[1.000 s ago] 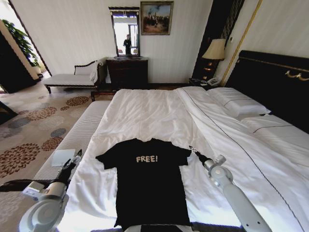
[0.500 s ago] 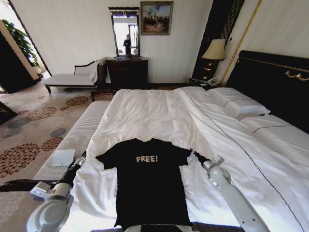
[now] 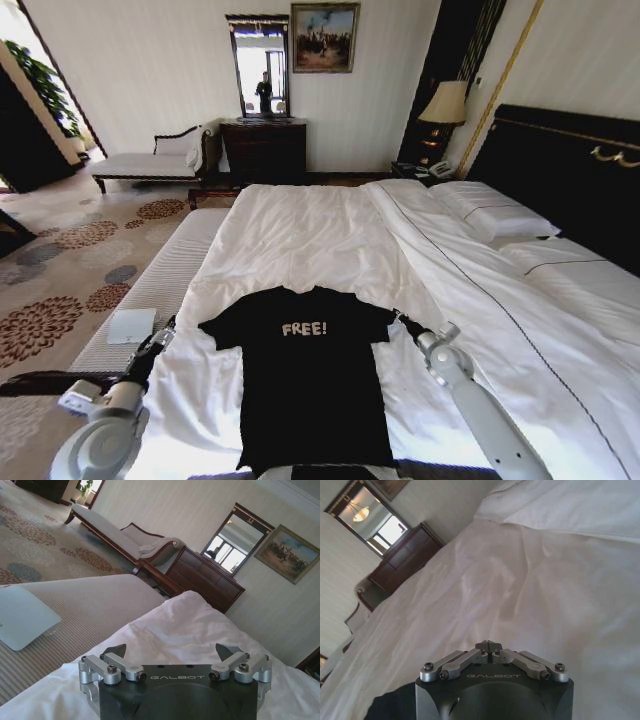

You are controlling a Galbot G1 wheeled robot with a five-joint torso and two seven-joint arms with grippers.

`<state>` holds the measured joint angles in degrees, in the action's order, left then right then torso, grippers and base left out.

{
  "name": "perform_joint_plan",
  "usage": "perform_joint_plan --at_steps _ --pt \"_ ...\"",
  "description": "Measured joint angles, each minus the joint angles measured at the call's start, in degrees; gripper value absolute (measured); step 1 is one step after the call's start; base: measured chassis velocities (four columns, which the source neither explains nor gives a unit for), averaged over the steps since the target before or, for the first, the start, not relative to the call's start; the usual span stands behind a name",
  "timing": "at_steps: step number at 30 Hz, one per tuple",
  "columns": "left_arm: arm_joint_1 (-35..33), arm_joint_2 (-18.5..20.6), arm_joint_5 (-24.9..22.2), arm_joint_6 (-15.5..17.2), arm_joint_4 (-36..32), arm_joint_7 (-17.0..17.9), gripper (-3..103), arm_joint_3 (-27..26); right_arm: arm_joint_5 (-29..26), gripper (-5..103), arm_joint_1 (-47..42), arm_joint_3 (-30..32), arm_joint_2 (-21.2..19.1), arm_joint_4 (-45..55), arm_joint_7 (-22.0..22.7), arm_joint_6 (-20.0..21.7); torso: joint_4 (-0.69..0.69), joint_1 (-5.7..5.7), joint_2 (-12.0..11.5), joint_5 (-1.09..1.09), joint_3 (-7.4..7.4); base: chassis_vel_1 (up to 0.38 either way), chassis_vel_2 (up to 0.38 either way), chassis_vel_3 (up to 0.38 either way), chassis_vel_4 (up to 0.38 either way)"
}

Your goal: Fold the clothes on the bed.

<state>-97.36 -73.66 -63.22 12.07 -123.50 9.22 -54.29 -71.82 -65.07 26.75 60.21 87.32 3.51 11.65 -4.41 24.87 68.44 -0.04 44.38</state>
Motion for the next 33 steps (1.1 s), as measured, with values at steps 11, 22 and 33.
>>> perform_joint_plan --at_steps 11,22,33 --pt "-1.09 -0.88 0.86 -0.29 -0.15 0.02 100 0.51 0.40 0 -1.58 -5.80 1.93 11.99 -7.58 -4.37 0.00 0.00 0.00 -0.02 0.00 0.000 0.000 0.000 0.000" --pt "-3.68 -0.88 1.14 -0.66 -0.47 -0.10 100 -1.73 5.21 0 5.55 -15.97 8.32 3.25 -8.40 -6.43 0.01 0.00 0.00 0.00 0.00 0.000 0.000 0.000 0.000" --pt "-3.37 -0.94 2.09 -0.69 0.23 -0.09 100 -0.88 9.18 13 5.86 -19.57 11.04 2.25 -10.35 -8.43 0.00 0.00 0.00 -0.01 0.00 0.000 0.000 0.000 0.000"
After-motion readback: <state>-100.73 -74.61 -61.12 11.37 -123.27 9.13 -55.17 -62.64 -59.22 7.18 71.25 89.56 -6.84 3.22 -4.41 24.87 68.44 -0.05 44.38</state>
